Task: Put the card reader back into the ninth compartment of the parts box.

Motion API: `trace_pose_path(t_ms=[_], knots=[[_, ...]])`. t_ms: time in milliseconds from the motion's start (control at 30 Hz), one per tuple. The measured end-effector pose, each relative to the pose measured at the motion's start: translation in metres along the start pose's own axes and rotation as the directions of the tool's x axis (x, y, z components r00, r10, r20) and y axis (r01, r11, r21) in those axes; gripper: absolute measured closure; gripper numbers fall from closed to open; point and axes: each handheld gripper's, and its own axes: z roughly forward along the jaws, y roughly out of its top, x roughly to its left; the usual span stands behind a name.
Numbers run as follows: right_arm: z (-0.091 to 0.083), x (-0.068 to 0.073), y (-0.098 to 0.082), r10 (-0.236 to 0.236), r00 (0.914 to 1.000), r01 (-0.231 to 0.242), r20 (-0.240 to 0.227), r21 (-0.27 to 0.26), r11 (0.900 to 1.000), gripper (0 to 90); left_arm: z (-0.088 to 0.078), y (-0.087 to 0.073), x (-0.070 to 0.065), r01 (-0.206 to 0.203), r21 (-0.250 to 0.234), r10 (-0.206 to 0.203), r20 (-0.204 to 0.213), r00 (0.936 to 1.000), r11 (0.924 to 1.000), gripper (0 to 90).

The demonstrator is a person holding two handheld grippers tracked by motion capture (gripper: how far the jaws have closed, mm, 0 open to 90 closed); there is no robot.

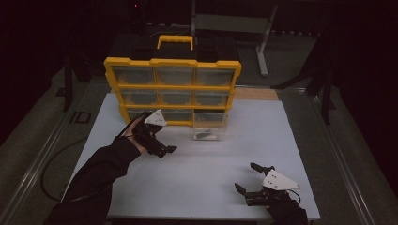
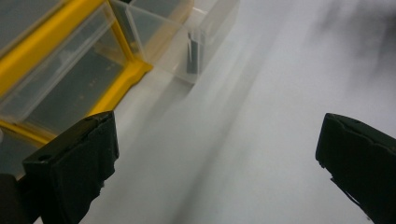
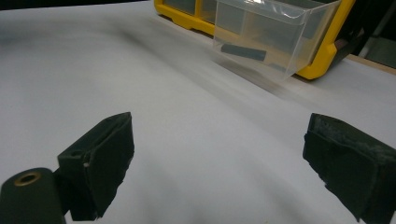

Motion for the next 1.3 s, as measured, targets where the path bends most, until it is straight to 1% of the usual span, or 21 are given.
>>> trace_pose_path(t_ms=[33,100,133,200,233,267,300,467,567,600,633,700,800,867,900,1000,1167,1200,1233,1300], knots=[[0.000,0.000,0.000,-0.002,1.0000,0.002,0.001,-0.002,1.000,9.0,-0.001,-0.006,-0.001,0.002,-0.006,-0.002,-0.002,1.0000,1.0000,0.4],[0.000,0.000,0.000,-0.001,1.0000,0.001,0.001,-0.003,1.000,9.1,-0.003,-0.011,-0.003,0.002,-0.014,-0.002,-0.016,0.9999,0.9999,0.4],[0.000,0.000,0.000,-0.002,1.0000,0.002,0.001,-0.002,1.000,9.1,-0.003,-0.014,-0.004,0.003,-0.008,-0.003,-0.003,1.0000,1.0000,0.4],[0.000,0.000,0.000,-0.002,1.0000,0.002,0.001,-0.002,1.000,9.0,-0.003,-0.021,-0.006,-0.005,0.005,0.005,-0.017,0.9998,1.0000,0.4],[0.000,0.000,0.000,-0.001,1.0000,0.001,0.001,-0.002,1.000,9.0,-0.003,-0.024,-0.006,-0.002,0.007,0.002,-0.004,1.0000,1.0000,0.4],[0.001,-0.001,0.000,-0.002,1.0000,0.002,0.001,-0.004,1.000,9.1,-0.004,-0.027,-0.006,0.006,0.005,-0.006,0.000,1.0000,1.0000,0.4],[0.000,0.000,0.000,-0.001,1.0000,0.001,0.001,-0.002,1.000,9.0,-0.004,-0.031,-0.007,0.008,0.004,-0.008,-0.008,0.9999,1.0000,0.4],[0.001,0.000,0.000,-0.002,1.0000,0.002,0.002,-0.004,1.000,9.1,-0.005,-0.048,-0.010,0.028,-0.012,-0.028,-0.011,0.9995,0.9995,0.4],[0.001,0.000,0.000,-0.004,1.0000,0.004,0.003,-0.002,1.000,9.1,-0.005,-0.059,-0.012,0.036,-0.019,-0.036,-0.030,0.9989,0.9992,0.4],[0.001,0.000,0.000,-0.004,1.0000,0.004,0.003,-0.002,1.000,9.1,-0.005,-0.059,-0.012,0.036,-0.019,-0.036,-0.030,0.9989,0.9992,0.4],[0.001,0.000,0.000,-0.001,1.0000,0.001,0.000,-0.002,1.000,9.1,-0.004,-0.067,-0.013,0.046,-0.026,-0.047,-0.037,0.9982,0.9986,0.4],[0.001,0.000,0.000,0.000,1.0000,0.000,0.000,-0.003,1.000,9.0,-0.003,-0.075,-0.014,0.053,-0.025,-0.054,-0.033,0.9980,0.9983,0.3],[0.002,0.001,0.000,-0.004,1.0000,0.004,-0.001,0.001,1.000,9.1,-0.002,-0.085,-0.018,0.056,-0.020,-0.057,-0.042,0.9975,0.9982,0.4],[0.002,0.000,0.000,-0.005,1.0000,0.005,-0.001,0.000,1.000,9.0,-0.003,-0.092,-0.020,0.070,-0.024,-0.071,-0.039,0.9967,0.9972,0.3],[0.002,0.001,0.000,-0.002,1.0000,0.002,-0.002,0.000,1.000,9.1,-0.003,-0.096,-0.021,0.071,-0.026,-0.072,-0.040,0.9966,0.9971,0.4],[0.002,0.000,0.000,-0.003,1.0000,0.003,0.000,0.002,1.000,9.1,-0.005,-0.105,-0.023,0.081,-0.032,-0.082,-0.042,0.9958,0.9962,0.4],[0.002,0.001,0.000,-0.007,1.0000,0.007,0.000,0.001,1.000,9.1,-0.009,-0.117,-0.028,0.100,-0.057,-0.103,-0.048,0.9935,0.9933,0.4],[0.003,0.001,0.000,-0.005,1.0000,0.005,0.001,-0.003,1.000,9.1,-0.010,-0.121,-0.030,0.112,-0.066,-0.115,-0.049,0.9922,0.9916,0.4],[0.003,0.001,0.000,-0.005,1.0000,0.005,0.001,-0.003,1.000,9.1,-0.010,-0.121,-0.030,0.112,-0.066,-0.115,-0.049,0.9922,0.9916,0.4],[0.001,0.001,0.000,-0.006,1.0000,0.006,0.002,0.003,1.000,9.0,-0.012,-0.126,-0.033,0.115,-0.073,-0.119,-0.051,0.9916,0.9906,0.4]])
